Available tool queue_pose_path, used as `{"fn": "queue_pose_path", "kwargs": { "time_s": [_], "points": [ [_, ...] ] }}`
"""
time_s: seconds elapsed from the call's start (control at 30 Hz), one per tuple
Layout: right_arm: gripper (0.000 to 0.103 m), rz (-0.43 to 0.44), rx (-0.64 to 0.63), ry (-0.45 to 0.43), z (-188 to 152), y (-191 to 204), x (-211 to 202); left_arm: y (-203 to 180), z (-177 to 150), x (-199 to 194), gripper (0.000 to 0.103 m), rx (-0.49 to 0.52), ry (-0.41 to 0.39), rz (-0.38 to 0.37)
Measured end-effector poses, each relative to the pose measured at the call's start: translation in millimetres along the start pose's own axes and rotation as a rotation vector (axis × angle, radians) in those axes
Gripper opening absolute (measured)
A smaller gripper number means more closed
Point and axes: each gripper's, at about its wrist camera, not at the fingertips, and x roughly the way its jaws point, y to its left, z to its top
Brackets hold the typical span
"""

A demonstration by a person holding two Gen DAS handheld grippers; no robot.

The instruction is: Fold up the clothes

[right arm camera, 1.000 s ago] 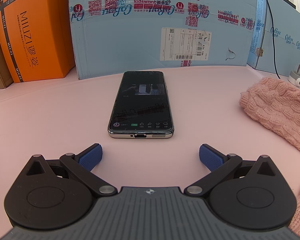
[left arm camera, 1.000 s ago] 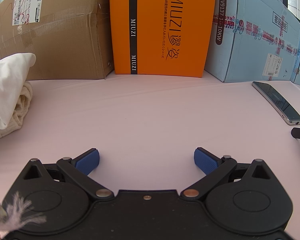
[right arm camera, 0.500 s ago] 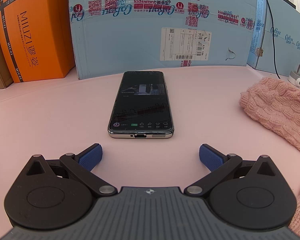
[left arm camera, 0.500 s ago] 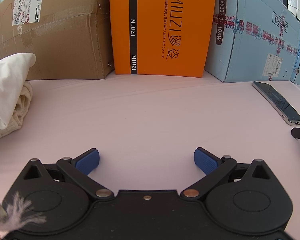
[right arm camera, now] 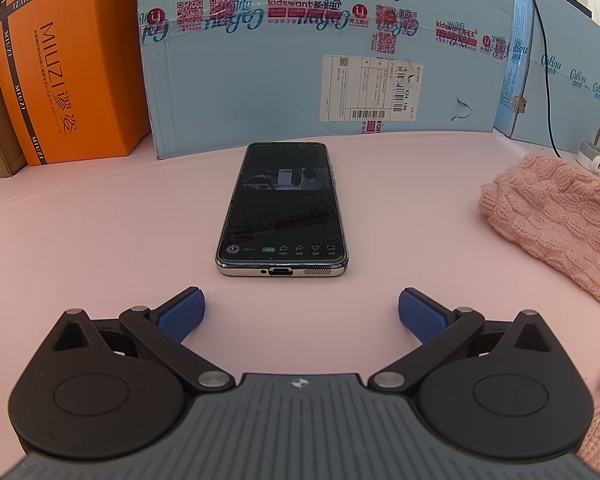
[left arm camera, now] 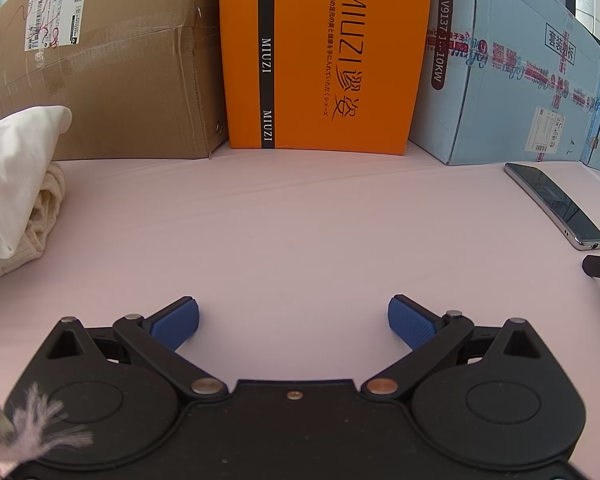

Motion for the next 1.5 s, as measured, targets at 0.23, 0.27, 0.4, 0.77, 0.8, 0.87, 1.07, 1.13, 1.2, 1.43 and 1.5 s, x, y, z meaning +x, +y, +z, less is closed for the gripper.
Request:
{"fn": "queue_pose_path", "kwargs": {
  "time_s": [0.23,0.27,0.4,0.77,0.8,0.87,1.07,1.13,1.2,1.43,1.5],
  "points": [
    [0.103,0.0,0.0,0.0,0.0,0.0,0.0,0.1,0.0,0.1,0.103,0.0,0.0,0.0],
    [0.103,0.0,0.0,0.0,0.0,0.0,0.0,0.2,0.0,0.1,0.103,0.0,0.0,0.0],
    [0.103,0.0,0.0,0.0,0.2,0.2,0.1,0.3,0.0,0.1,0.103,0.0,0.0,0.0],
    [0.103,0.0,0.0,0.001,0.8,0.8,0.0,0.6,0.1,-0.4,0.103,0.0,0.0,0.0],
    [0.103,0.0,0.0,0.001,0.8,0.9,0.0,0.6,0.1,-0.4,0.103,0.0,0.0,0.0],
    [0.103,0.0,0.0,0.001,0.8,0.9,0.0,0.6,0.0,-0.4,0.103,0.0,0.0,0.0],
    [0.103,-0.001,0.0,0.001,1.5,2.4,0.7,0.6,-0.2,-0.8,0.103,0.0,0.0,0.0],
    [0.103,-0.001,0.0,0.001,2.1,3.8,1.6,0.6,-0.2,-0.8,0.103,0.0,0.0,0.0],
    [0.103,-0.001,0.001,0.001,3.0,5.8,2.8,0.6,-0.2,-0.8,0.103,0.0,0.0,0.0],
    [0.103,-0.001,0.001,0.001,4.0,8.4,4.3,0.6,-0.4,-0.6,0.103,0.0,0.0,0.0],
    [0.103,-0.001,0.001,0.001,4.1,8.4,4.3,0.6,-0.5,-0.6,0.103,0.0,0.0,0.0]
  ]
}}
